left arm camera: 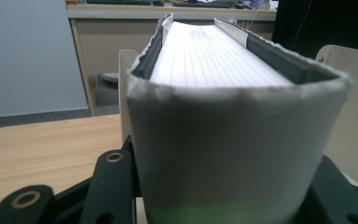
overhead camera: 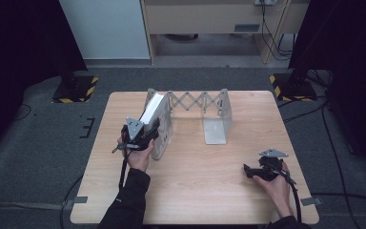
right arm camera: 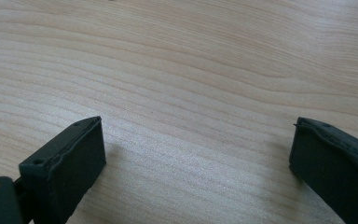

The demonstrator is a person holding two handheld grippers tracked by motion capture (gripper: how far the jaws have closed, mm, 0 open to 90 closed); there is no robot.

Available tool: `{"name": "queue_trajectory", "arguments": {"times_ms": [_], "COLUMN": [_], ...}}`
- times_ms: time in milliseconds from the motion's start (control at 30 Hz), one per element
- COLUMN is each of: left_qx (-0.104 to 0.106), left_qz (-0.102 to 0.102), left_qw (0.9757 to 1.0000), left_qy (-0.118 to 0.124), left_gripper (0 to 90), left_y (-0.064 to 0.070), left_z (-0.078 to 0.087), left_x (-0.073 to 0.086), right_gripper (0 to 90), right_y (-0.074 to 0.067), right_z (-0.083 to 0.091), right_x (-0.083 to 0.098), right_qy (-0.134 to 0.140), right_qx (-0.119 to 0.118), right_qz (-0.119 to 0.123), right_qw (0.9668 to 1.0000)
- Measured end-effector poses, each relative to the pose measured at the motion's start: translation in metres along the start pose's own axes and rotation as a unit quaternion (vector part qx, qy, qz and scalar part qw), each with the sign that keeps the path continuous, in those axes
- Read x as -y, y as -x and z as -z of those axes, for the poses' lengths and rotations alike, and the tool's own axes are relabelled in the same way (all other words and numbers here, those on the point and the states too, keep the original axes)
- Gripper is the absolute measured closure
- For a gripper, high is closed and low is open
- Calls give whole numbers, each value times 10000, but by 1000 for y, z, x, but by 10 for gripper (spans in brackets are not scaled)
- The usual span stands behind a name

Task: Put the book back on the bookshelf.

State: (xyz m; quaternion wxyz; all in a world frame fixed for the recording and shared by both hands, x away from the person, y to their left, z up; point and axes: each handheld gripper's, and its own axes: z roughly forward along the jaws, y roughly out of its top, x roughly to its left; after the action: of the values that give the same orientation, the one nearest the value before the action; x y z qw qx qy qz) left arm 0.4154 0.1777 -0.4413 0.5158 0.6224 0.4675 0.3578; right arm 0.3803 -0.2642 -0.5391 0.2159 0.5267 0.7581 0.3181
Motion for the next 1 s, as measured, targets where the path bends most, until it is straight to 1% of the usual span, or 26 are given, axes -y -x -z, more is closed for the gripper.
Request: {"name": "queue_trajectory", "arguments": {"times_ms": [133,267,300,367,400,467,500,567,633,667,733,800,833,900,967,1000], "left_qx": [16,84,116,186,248,338,354,410,456,487,516,518,507,526,559,559], "left_qz": [54,36,73,212,269,365,364,384,479,533,579,553,548,613,741,770], "left_qw": [10000,9999,9999,9996,9993,9987,9986,9982,9974,9970,9964,9964,9965,9961,9947,9945], "left_qy": [45,80,93,74,51,-67,-137,-192,-297,-275,-329,-384,-373,-362,-446,-442], "left_gripper": [514,504,500,488,478,458,451,448,440,437,438,455,459,457,450,448], "left_y": [-1,-1,-2,-3,-4,-6,-6,-8,-10,-11,-11,-10,-10,-10,-11,-11], "left_z": [-4,-2,-1,0,1,2,3,6,10,11,13,14,14,15,14,14], "left_x": [1,3,4,6,7,10,11,18,26,29,32,34,35,38,41,42], "right_gripper": [36,36,36,36,36,36,36,36,36,36,36,36,36,36,36,36], "right_y": [0,0,0,0,0,0,0,0,0,0,0,0,0,0,0,0], "right_z": [0,0,0,0,0,0,0,0,0,0,0,0,0,0,0,0], "right_x": [0,0,0,0,0,0,0,0,0,0,0,0,0,0,0,0], "right_qy": [-2,-2,-1,-1,-1,-1,-1,-2,-2,-2,-1,-1,0,-1,-1,-2], "right_qx": [7,7,8,8,8,9,8,3,8,8,8,9,9,9,9,9], "right_qz": [-8,-7,-5,-5,-4,-3,-3,-2,-4,-5,-3,-2,-2,-2,-3,-3], "right_qw": [10000,10000,10000,10000,10000,10000,10000,10000,10000,10000,10000,10000,10000,10000,10000,10000]}}
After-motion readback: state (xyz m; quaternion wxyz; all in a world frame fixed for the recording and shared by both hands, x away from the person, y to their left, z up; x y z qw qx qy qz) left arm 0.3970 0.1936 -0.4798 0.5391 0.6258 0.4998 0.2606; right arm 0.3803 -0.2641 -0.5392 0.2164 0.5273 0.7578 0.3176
